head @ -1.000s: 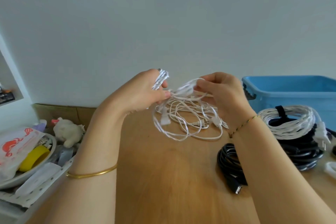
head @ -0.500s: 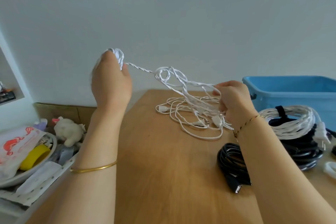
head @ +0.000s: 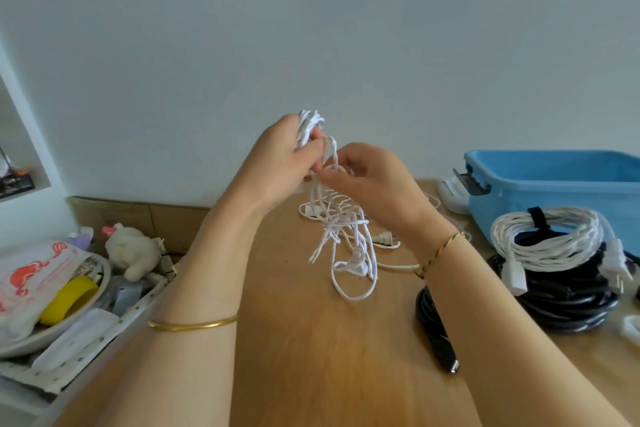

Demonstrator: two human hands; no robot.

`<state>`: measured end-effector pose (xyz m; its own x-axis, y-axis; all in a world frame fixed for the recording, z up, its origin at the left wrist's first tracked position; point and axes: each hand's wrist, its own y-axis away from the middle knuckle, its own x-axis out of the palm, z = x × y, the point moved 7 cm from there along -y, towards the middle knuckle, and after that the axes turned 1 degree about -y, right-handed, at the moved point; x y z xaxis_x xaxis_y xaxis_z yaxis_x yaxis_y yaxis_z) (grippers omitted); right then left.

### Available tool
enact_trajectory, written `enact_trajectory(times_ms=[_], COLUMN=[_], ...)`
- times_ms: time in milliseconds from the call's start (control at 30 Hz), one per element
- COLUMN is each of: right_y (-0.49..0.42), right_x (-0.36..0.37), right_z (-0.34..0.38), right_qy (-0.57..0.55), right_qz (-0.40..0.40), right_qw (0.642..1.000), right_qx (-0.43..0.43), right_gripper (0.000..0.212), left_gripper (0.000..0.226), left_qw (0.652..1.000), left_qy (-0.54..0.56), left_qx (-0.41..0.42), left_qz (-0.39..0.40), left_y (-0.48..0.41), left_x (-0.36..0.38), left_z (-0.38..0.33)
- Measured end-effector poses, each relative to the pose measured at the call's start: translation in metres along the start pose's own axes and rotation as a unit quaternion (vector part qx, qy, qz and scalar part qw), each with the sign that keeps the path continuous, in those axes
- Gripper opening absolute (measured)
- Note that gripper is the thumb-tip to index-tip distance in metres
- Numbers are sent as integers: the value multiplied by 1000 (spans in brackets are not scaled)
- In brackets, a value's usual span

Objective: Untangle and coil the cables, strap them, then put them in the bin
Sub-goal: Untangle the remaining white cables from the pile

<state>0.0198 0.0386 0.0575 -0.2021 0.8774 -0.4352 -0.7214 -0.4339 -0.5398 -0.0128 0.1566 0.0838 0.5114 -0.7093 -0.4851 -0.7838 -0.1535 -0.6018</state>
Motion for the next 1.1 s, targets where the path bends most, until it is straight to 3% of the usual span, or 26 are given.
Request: enact_trajectory(times_ms=[33,200,333,433,567,667,733,833,900,1000,1100], right_y=[-1,0,2,1,-2,-4,-3,-1,0,1,2], right_x=[-5,-27,-20,-26,-38,-34,-28,-21,-19,-13,-13], right_z=[0,9,21,19,7,-2,-7,-16,-23,-36,-44], right_qy=[-13,-78,-116,-103,-36,51,55,-83,-198,-319,-332], right_qz=[-14,-56,-51,-87,-114,-76,-44,-2,16,26,9], right_qw=[1000,995,991,989,991,994,997,996,978,937,927], right_qx=[-4,-32,-51,-57,-60,-59,-43,13,62,138,175], right_gripper=[25,2,10,8,4,4,4,10,17,17,12], left_gripper=[3,44,20,25,31,38,42,43,39,37,38], left_qw=[1000,991,975,972,968,932,890,784,725,726,726], left_qy=[-5,-52,-95,-104,68,215,332,518,606,625,631], left_qx=[2,-79,-68,-82,-84,-114,-143,-187,-202,-239,-257], left_qz=[15,92,186,196,228,267,278,285,258,159,98], left_y=[0,3,8,10,18,23,23,22,19,13,11], left_x=[2,5,25,28,25,19,20,22,21,21,23], left_z=[1,25,31,31,9,5,6,5,3,10,13])
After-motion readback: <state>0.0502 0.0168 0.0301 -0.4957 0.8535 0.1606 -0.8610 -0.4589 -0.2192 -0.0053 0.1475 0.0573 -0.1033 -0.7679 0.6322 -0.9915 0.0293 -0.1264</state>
